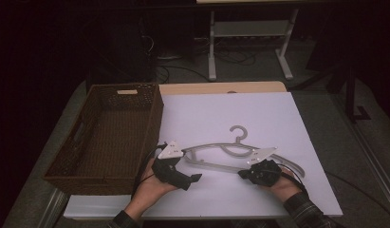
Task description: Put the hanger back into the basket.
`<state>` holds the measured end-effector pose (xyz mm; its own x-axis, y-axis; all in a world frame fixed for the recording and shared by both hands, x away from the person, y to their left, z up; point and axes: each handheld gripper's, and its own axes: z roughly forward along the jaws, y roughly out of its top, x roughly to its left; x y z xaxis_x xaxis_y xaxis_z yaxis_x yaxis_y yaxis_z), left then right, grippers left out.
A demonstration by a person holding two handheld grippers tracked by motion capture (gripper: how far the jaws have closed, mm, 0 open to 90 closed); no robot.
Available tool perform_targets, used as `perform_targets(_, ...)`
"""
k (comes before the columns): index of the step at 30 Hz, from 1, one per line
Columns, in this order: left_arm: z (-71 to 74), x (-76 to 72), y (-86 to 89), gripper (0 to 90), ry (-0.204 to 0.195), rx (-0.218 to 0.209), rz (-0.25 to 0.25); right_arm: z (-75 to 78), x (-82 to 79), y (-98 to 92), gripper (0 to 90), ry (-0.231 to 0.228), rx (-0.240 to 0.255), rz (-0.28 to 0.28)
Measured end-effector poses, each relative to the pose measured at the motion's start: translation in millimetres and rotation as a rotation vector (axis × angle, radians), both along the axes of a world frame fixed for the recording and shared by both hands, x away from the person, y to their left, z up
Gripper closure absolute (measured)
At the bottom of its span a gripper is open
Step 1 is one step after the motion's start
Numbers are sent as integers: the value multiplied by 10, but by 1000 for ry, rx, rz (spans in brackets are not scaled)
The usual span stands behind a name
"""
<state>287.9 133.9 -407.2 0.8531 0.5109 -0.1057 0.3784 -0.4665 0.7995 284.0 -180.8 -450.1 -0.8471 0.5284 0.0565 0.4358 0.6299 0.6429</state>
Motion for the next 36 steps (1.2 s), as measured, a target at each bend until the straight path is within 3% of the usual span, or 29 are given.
perform_targets(6, 28, 119, -116, 11, -3, 8, -11, 12, -6, 2, 899, -4, -4, 3)
perform_targets(9, 57, 196, -158, 12, -5, 0, -12, 89, 10, -76, 899, -34, 55, -26)
perform_targets(11, 85, 267, -184, 12, -7, -8, -8, 110, 27, -102, 899, -41, 69, -39)
perform_targets(21, 133, 449, -224, 12, -7, -19, 4, 60, 82, -80, 899, -38, 35, -47)
perform_targets(27, 95, 550, -277, 16, -6, 8, -3, 25, 92, -54, 900, -27, 15, -38)
perform_targets(29, 82, 569, -285, 46, -6, 8, -4, 25, 89, -52, 900, -30, 14, -38)
perform_targets(36, -59, 781, -383, 151, 2, 66, -17, 22, 93, -55, 900, -28, 15, -37)
